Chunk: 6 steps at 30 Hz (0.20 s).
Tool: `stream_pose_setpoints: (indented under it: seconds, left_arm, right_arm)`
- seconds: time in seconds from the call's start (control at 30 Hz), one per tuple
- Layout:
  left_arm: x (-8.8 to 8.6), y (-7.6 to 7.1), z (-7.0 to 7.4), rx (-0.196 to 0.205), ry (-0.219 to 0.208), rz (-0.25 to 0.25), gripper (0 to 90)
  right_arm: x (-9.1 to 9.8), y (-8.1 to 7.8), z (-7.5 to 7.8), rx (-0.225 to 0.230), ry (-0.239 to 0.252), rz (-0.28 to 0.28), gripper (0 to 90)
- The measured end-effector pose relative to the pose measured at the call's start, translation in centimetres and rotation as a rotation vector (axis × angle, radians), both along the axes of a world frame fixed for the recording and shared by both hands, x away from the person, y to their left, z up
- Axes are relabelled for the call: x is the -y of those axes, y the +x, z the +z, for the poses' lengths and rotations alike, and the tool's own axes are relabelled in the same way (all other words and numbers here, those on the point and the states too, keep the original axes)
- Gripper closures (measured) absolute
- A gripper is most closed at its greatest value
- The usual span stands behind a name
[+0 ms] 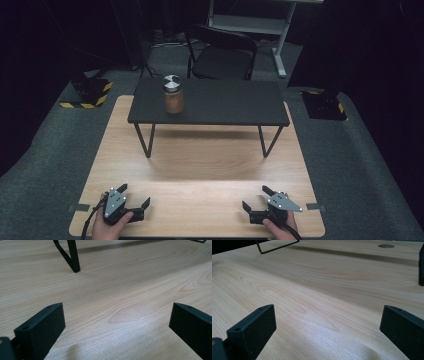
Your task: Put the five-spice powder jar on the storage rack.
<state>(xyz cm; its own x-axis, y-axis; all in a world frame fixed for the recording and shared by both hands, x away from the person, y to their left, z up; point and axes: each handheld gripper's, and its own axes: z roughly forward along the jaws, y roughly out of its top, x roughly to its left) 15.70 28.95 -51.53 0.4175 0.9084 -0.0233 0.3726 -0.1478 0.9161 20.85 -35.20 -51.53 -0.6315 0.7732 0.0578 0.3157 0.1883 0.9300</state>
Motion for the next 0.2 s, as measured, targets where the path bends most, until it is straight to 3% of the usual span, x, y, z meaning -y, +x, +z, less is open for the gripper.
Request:
stream_pose_setpoints:
  seconds: [0.2]
  left_arm:
    - [-0.01, 0.16, 0.06, -0.002, -0.005, 0.000, 0.7]
  right_arm:
    - [0.20, -0.09, -0.16, 0.008, 0.008, 0.005, 0.4]
